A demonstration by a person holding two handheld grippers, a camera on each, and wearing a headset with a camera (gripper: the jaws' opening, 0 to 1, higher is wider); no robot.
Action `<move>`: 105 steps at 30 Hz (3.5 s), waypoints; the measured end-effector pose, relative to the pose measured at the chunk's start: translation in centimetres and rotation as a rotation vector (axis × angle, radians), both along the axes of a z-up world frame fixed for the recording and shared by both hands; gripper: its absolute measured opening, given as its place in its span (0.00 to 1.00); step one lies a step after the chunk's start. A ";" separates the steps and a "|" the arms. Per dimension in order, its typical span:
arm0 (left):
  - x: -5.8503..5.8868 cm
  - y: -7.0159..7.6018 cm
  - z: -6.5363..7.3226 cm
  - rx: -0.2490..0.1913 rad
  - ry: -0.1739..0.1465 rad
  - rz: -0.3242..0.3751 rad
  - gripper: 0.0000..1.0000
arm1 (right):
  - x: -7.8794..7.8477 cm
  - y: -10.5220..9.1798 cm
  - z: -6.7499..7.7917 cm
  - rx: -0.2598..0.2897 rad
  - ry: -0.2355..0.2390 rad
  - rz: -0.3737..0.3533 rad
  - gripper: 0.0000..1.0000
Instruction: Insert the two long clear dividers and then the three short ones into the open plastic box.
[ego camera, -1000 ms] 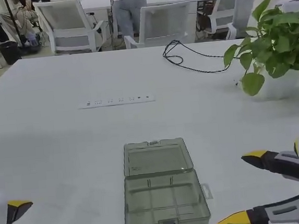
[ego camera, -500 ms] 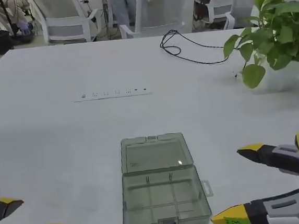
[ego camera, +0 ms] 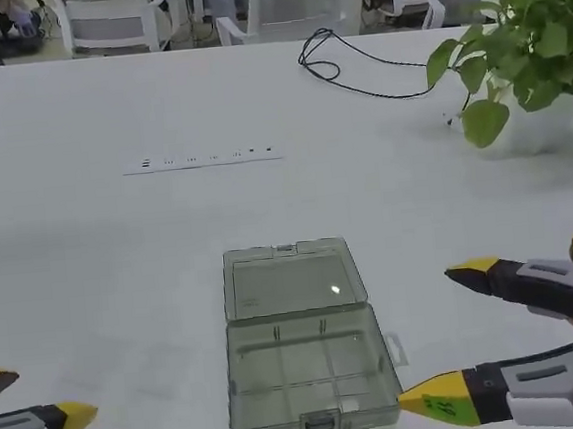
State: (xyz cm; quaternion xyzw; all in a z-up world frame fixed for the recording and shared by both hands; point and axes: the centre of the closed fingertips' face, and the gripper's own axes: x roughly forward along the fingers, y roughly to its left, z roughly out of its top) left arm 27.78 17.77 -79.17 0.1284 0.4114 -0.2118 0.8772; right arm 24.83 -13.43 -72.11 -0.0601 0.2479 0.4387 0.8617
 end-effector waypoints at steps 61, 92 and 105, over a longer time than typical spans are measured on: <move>1.2 1.2 -5.3 0.067 0.165 0.076 0.31 | 0.9 -1.0 -1.7 -0.012 0.074 -0.122 0.79; 1.2 0.9 -3.0 0.046 0.073 0.170 0.30 | 1.2 0.8 -1.6 0.082 0.165 -0.213 0.68; -0.4 -2.4 -0.6 -0.086 -0.004 0.268 0.30 | 0.6 4.7 -1.1 0.183 0.196 -0.191 0.54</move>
